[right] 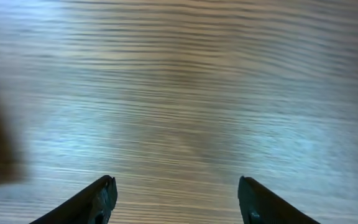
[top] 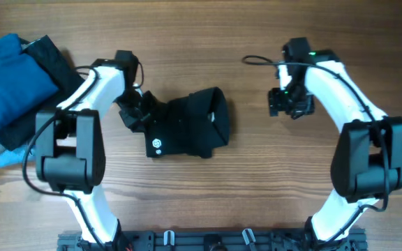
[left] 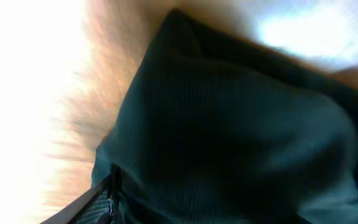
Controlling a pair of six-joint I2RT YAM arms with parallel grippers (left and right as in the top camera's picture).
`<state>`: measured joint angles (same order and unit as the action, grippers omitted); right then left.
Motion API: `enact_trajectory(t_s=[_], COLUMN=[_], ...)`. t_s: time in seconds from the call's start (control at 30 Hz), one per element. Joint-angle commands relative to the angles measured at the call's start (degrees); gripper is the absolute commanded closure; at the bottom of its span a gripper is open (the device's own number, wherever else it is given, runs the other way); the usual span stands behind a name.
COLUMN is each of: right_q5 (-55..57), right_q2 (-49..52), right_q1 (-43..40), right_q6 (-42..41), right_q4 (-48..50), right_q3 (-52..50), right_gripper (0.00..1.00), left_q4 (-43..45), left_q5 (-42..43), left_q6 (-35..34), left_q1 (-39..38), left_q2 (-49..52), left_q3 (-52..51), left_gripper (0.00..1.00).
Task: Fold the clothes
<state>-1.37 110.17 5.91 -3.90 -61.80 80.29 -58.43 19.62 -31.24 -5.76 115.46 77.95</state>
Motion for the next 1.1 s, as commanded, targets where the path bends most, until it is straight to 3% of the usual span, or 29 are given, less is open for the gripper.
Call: enact_trajectory(t_s=[0.0,0.1,0.2,0.4,0.67,0.83,1.07], right_q5=[-16.57,-40.24,-46.56,-47.19,-42.03,-40.19,-30.62], right_q2=[0.74,0.74,0.74,0.74,0.79,1.84,5.81], right_q1=[-1.7,-0.79,1.46,8.02,15.93,20.39,23.82], right_q6=[10.47,21.88,24.74,24.17,14.19,13.88,6.4], right_q4=[-2.19,-6.36,-8.28,-9.2,-1.95,-0.28,4.09], right_q3=[-0.15,-0.15,-0.15,-0.15,-0.17,-0.17,-0.17], right_gripper=[0.32,0.32,0.32,0.36,0.39,0.39,0.4], left_q4=[7.41,13.53,13.9,20.22,23.5,20.46,12.57], left_q5=[-3.65,-5.2,-5.6,-5.53,-2.8,-0.35,-3.17], left_q6=[7.54,14.8,14.8,15.74,18.88,18.86,18.88], left_q1=[1.11,1.11,1.11,1.07,0.63,0.63,0.63], left_q2=[-7.48,-8.92,-8.81,-8.79,-4.22,-0.9,-0.15], left_q3=[0.55,0.55,0.55,0.55,0.39,0.37,-0.17], left_gripper=[0.33,0.28,0.27,0.28,0.29,0.3,0.3])
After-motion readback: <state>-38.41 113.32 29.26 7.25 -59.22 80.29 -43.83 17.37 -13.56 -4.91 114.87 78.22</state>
